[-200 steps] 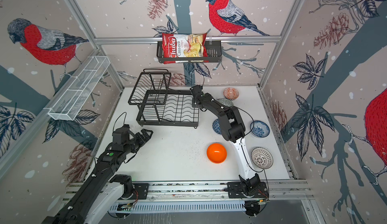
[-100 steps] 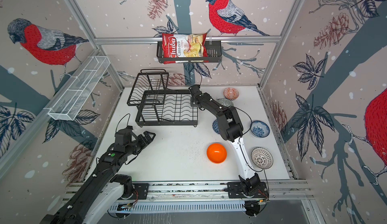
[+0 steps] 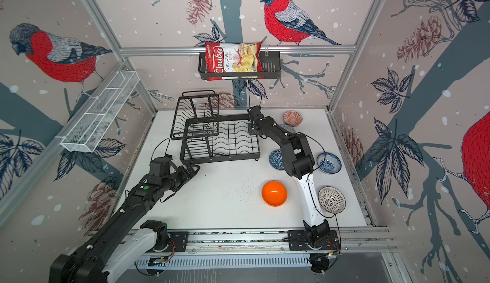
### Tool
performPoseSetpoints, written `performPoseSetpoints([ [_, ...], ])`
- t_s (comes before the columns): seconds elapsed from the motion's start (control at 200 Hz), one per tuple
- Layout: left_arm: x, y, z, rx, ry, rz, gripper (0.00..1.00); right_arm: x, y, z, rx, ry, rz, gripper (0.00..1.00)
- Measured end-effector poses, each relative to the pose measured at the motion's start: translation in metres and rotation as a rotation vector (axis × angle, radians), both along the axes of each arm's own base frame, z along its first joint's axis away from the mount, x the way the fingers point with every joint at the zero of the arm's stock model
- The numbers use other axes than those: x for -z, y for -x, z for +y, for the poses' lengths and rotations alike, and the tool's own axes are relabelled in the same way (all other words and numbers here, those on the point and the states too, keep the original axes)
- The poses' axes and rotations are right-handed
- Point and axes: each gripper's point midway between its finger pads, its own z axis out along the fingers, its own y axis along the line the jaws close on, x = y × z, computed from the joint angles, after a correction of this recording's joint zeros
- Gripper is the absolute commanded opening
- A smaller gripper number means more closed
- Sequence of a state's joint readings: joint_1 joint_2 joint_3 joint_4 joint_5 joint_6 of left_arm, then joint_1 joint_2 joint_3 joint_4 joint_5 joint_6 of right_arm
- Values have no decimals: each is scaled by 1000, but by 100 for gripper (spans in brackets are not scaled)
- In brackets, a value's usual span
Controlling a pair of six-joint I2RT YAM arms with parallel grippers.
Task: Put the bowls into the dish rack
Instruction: 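Grip the rack edge with the right gripper and drag it farther from the robot, then release the rack and move the right gripper over the blue-triangle bowl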
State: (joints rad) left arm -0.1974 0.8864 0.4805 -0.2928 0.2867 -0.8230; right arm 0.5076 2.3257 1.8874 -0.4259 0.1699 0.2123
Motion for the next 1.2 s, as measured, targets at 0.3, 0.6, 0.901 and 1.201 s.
performPoseSetpoints([
  [0.3,2,-6,-6,20,-5,7,97,-7,-2,-3,31,-23,-6,24],
  [0.6,-3,-5,-12,44,-47,-37,97,-29,-7,-11,133,-83,-23,55],
  [0.901,-7,-6,-24,90,-82,-78,97,-79,3,-30,234,-111,-80,100],
  [1.201,-18,-16,-60,176,-121,-92,97,-126,33,-63,359,-150,-123,100],
])
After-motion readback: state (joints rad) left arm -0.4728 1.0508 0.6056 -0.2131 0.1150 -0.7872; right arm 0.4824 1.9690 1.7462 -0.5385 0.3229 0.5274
